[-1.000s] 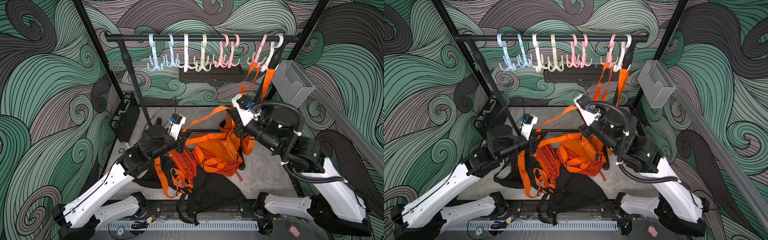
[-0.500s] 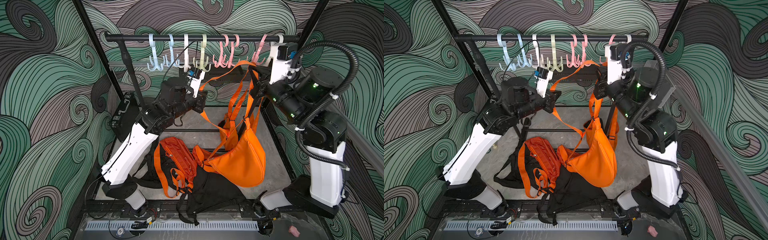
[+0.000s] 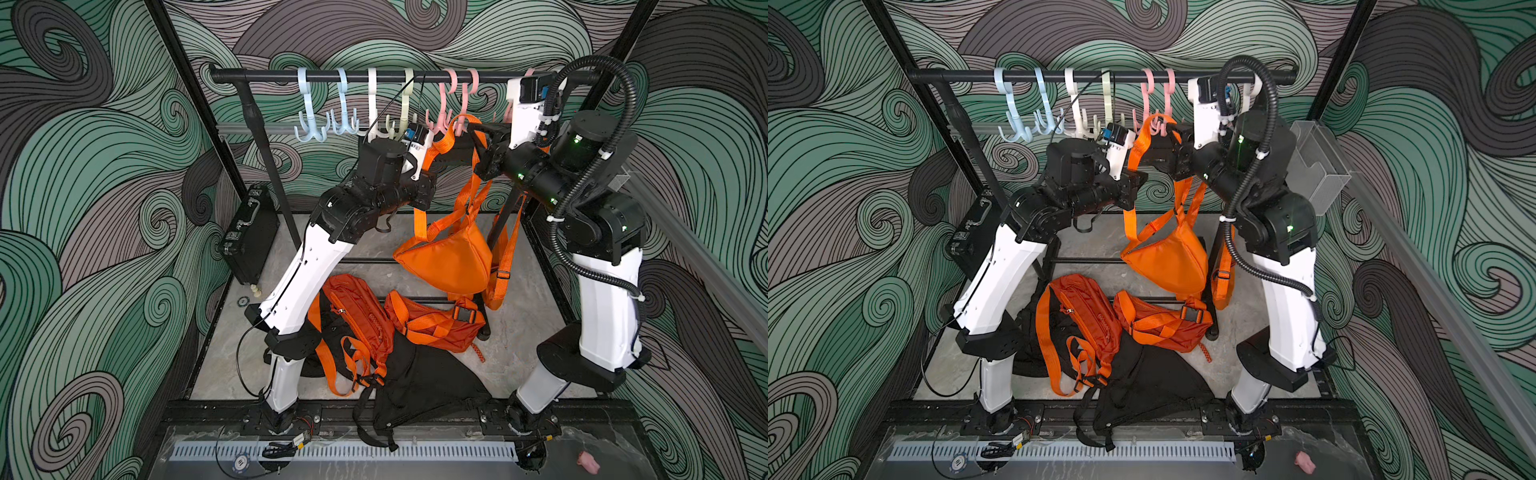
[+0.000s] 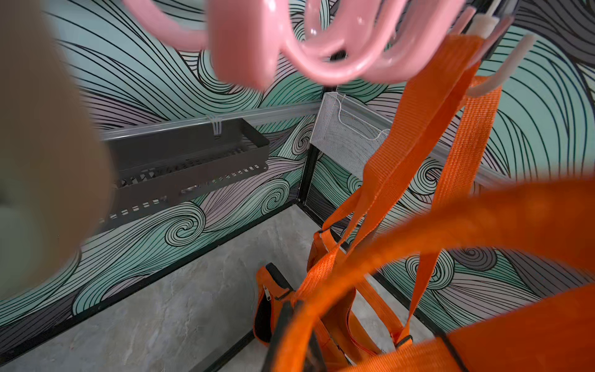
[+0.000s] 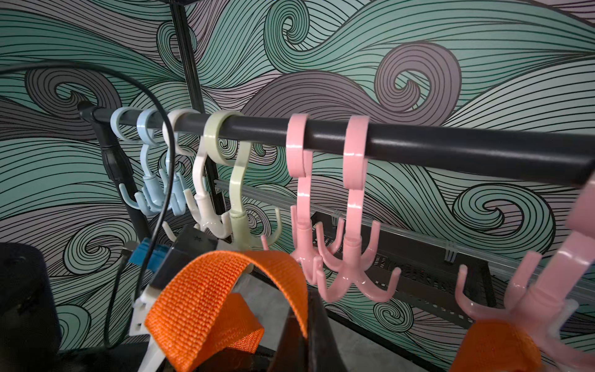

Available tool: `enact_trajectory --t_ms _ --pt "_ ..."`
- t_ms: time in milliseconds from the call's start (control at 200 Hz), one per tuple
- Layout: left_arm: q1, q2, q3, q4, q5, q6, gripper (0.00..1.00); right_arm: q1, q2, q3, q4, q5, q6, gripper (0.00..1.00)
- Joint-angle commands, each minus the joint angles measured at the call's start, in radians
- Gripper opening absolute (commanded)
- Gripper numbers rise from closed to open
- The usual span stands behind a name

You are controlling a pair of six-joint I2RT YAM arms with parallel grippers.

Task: Hang the bag on a hook
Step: Hang the bag on the hook.

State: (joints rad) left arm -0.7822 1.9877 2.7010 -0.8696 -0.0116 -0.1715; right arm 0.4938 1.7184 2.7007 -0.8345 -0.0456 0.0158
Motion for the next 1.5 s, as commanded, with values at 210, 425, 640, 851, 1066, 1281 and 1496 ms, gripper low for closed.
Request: enact_trajectory --t_ms 210,425,640,851,1066,1281,1496 --pt "-0.001 0.048 0.055 0.041 -0.027 -0.035 0.0 -0.096 0.042 0.052 0.082 -0.139 0.114 0.0" --pt "0.015 0.069 0.063 0.094 -0.136 -0.056 0.0 -0.106 0.077 0.064 0.11 -0.137 0.14 0.0" --pt "0.018 0.079 0.065 0.137 -0.184 -0.061 0.0 -0.122 0.079 0.057 0.124 -0.111 0.156 0.0" --pt "0.01 0.1 0.06 0.106 -0.229 -0.061 0.0 -0.128 0.05 -0.031 0.128 -0.077 0.168 0.0" --pt "-0.038 0.091 0.039 0.132 -0.337 0.004 0.0 -0.128 -0.015 -0.176 0.192 -0.074 0.194 0.0" --pt "-0.056 0.087 -0.001 0.126 -0.379 0.02 0.0 -0.13 -0.074 -0.312 0.248 -0.073 0.203 0.0" --pt "-0.051 0.067 -0.036 0.123 -0.417 0.021 0.0 -0.13 -0.09 -0.334 0.256 -0.088 0.196 0.0"
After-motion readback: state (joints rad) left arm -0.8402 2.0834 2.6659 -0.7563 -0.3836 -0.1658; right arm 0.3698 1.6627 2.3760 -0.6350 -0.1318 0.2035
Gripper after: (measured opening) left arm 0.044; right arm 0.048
